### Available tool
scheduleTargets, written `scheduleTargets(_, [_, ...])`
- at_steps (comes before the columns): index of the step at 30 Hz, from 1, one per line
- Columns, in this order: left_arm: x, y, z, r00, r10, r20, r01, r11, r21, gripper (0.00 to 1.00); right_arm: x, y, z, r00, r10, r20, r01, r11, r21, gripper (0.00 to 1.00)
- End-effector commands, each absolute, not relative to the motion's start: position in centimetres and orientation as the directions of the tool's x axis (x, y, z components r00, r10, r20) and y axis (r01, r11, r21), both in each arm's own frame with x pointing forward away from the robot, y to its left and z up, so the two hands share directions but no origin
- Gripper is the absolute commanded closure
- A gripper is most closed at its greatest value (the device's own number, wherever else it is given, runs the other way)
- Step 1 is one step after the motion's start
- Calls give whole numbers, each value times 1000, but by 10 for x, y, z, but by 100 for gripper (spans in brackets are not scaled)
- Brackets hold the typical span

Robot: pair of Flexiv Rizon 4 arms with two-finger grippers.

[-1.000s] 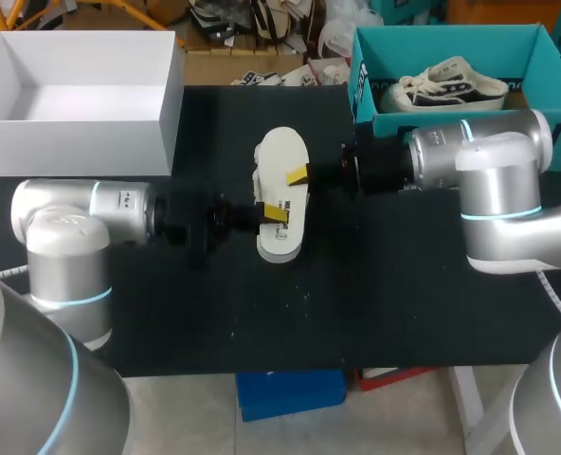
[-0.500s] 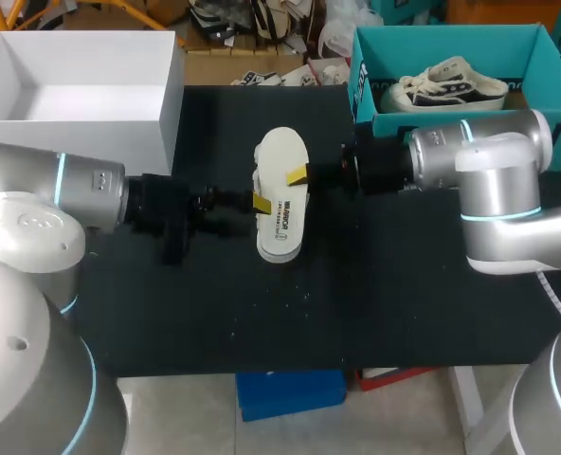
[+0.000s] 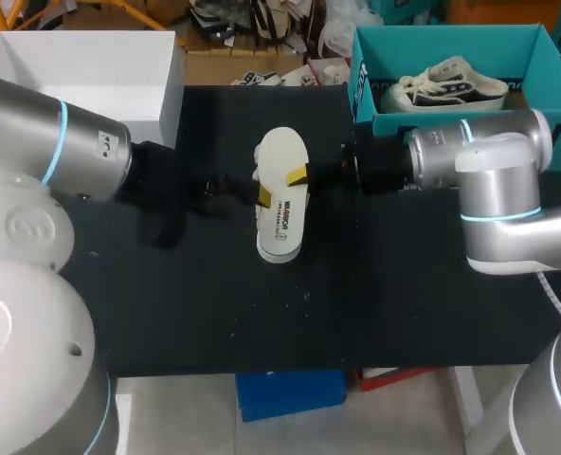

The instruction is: Take the shoe out of the shoebox, open the shoe tongue, remove and reinsert the insole, then place the shoe into the shoebox

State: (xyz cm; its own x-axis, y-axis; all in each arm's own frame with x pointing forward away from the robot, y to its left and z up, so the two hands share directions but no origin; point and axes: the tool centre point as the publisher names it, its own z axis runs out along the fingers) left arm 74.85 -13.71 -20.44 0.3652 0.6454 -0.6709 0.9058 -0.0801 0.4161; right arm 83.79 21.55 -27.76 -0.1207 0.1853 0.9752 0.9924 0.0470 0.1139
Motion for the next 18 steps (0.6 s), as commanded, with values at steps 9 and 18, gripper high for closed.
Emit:
scheduleTargets(9, [755, -161, -205, 180, 861, -476, 980, -118, 158, 0, 838, 216, -277, -120, 187, 975, 993, 46, 113, 100])
scheduleTargets(18, [753, -169, -201, 160, 934, -318, 987, -145, 68, 0, 838, 216, -277, -120, 187, 975, 993, 46, 113, 100])
